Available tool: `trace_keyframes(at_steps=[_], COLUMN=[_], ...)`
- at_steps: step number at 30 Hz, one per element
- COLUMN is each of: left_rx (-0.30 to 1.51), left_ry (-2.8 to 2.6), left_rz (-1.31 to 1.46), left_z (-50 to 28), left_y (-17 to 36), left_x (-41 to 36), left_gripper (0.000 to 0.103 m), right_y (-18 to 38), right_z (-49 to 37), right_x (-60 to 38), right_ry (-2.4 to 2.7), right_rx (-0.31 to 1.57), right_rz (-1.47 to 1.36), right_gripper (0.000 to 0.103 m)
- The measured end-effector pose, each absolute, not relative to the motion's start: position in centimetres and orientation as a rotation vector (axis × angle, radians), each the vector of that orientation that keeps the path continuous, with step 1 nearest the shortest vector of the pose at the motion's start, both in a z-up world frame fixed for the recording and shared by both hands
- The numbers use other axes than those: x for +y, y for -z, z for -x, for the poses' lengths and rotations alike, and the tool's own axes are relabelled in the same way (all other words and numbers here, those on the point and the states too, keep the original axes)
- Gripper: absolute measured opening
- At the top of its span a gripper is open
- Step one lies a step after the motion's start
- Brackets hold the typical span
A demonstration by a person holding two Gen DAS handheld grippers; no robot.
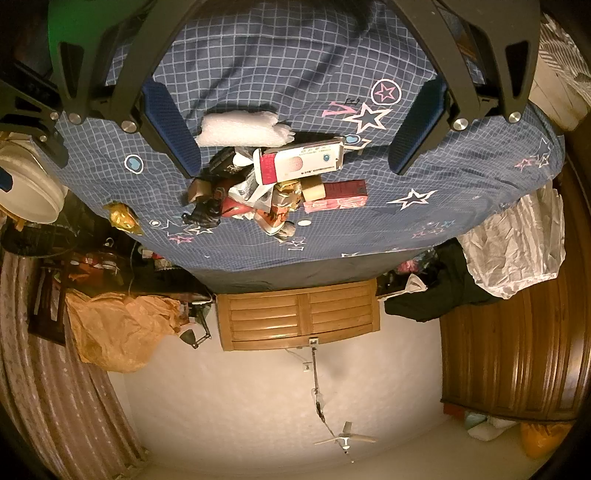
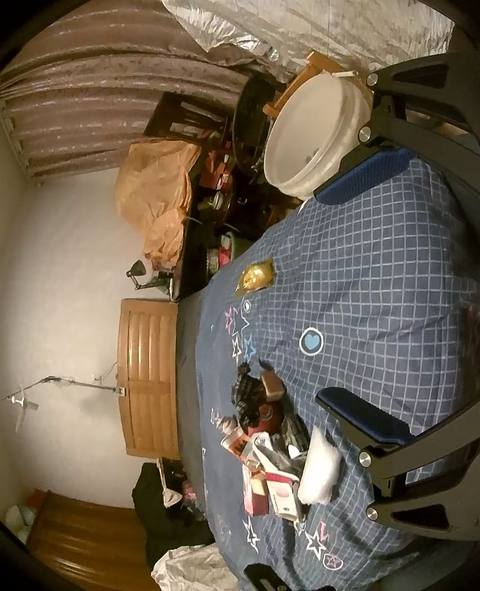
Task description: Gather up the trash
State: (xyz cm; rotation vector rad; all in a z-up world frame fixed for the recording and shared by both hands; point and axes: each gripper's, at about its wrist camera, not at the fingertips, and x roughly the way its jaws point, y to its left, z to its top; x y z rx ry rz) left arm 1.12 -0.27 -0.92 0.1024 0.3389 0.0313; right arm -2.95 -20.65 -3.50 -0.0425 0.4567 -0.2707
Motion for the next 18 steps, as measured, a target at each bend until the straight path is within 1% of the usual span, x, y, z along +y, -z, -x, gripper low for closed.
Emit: trace_keyframes(at_steps=[5, 8, 14, 18], left_rx=[0.351, 0.362, 0.387, 0.415], left_ry=[-0.034, -0.043, -0.079, -0.127], left_rz=[-0.106, -0.111, -0.108, -0.070], left_z=[-1.4, -1.6, -2.3, -3.5], left_y=[1.1, 1.1, 1.1, 0.9], left_x=[-0.4, -0.2, 1.0, 3.5], left_gripper=[0.098, 0.098, 0.098, 0.098], right_y=[3.2, 3.0, 3.3, 3.3], right_z=[3.4, 3.7, 2.8, 2.3], right_x=[-20.2, -20.5, -19.8, -17.9], right_ry=[0.216, 0.177, 0.095, 0.030], right_rx=[0.432, 0.399, 0.446, 0.447], right_rz=[0.032, -0.032, -0.060, 0.002], right_gripper=[0.098, 0.098, 0.098, 0.098])
